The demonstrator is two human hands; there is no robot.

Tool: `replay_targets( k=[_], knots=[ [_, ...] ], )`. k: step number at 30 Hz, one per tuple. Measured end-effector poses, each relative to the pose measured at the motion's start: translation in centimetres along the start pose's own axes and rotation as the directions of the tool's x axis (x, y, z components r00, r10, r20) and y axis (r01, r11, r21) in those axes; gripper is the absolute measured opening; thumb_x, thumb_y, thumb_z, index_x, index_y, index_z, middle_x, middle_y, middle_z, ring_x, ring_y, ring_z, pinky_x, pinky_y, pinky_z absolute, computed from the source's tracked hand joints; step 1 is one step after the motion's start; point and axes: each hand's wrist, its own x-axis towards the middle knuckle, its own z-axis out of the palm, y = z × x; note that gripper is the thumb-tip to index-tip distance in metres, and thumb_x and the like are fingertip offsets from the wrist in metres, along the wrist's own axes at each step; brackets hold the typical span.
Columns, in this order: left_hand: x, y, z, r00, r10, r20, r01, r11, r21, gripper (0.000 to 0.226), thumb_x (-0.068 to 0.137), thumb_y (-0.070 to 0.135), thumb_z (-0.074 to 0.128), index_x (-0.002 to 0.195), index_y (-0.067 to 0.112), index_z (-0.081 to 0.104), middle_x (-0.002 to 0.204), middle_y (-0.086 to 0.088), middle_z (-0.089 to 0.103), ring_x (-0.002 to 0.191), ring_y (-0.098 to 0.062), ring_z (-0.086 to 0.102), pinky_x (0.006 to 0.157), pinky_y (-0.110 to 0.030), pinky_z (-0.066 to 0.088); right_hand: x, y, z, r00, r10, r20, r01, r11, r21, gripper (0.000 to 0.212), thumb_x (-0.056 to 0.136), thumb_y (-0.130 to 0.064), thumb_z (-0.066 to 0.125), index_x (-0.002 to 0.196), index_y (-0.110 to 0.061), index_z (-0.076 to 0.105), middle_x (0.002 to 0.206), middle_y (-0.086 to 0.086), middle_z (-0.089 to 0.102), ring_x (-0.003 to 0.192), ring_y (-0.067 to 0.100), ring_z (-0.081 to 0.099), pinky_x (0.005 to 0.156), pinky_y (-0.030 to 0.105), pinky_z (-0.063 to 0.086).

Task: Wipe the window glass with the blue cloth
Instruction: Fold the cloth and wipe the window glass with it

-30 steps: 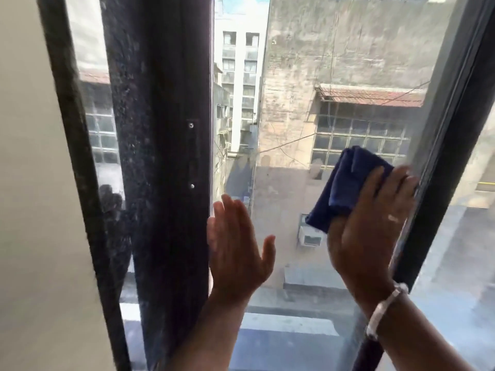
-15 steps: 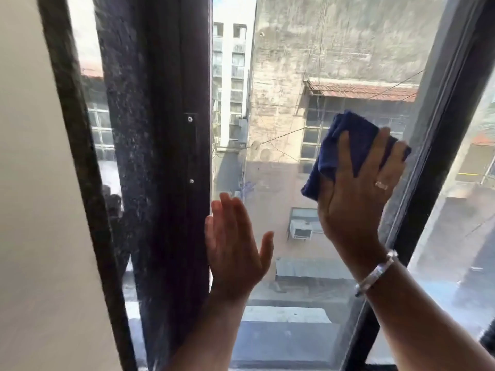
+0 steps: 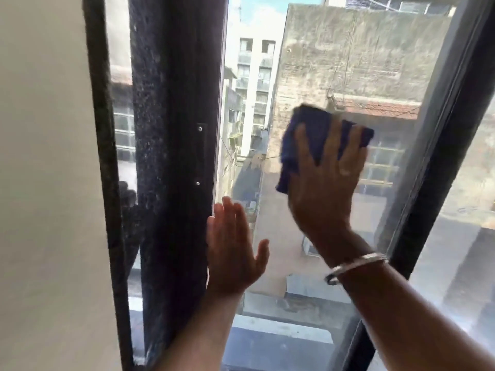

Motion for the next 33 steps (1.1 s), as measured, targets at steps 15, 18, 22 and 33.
replay_targets(
  k=[15,18,22,33],
  knots=[
    [0.0,0.2,-0.4,1.0,0.017,0.007,-0.017,1.0,0.016,0.081,0.101,0.053,0.033,0.161,0.002,0.013,0.171,-0.018,0.009,0.158,-0.037,0.013,0.129,-0.047,0.004,-0.4,-1.1,0.3,0.937,-0.346,0.046,0.349,0.933,-0.082,0.05,0.098,-0.038,0.055,0.146,-0.026,0.049,0.155,0.022,0.038,0.143,0.05,0.032,0.119,0.06,0.018],
    [0.1,0.3,-0.5,1.0,0.025,0.011,-0.025,0.999,-0.023,0.082,0.102,0.052,0.032,0.162,0.002,0.009,0.171,-0.018,0.006,0.158,-0.037,0.012,0.129,-0.047,0.004,-2.0,3.6,-1.1,0.963,-0.26,0.07,0.267,0.953,-0.141,0.058,0.094,-0.033,0.057,0.15,-0.029,0.042,0.158,0.022,0.033,0.143,0.048,0.026,0.115,0.062,0.023],
    [0.2,0.4,-0.5,1.0,0.009,0.013,-0.009,1.0,-0.013,0.081,0.101,0.053,0.032,0.161,0.001,0.013,0.17,-0.019,0.009,0.157,-0.037,0.013,0.129,-0.047,0.005,1.7,0.2,-0.8,0.995,0.086,-0.043,-0.09,0.993,-0.083,0.057,0.096,-0.032,0.048,0.153,-0.028,0.037,0.16,0.026,0.024,0.146,0.053,0.018,0.117,0.064,0.018],
    [0.4,0.6,-0.4,1.0,-0.001,-0.004,0.0,0.999,-0.044,0.08,0.101,0.053,0.033,0.16,0.001,0.016,0.17,-0.019,0.01,0.158,-0.037,0.013,0.129,-0.046,0.003,-2.1,2.3,-0.9,0.999,0.032,0.012,-0.031,0.995,-0.096,0.059,0.096,-0.031,0.048,0.153,-0.03,0.035,0.161,0.025,0.023,0.147,0.052,0.015,0.116,0.068,0.019]
  ],
)
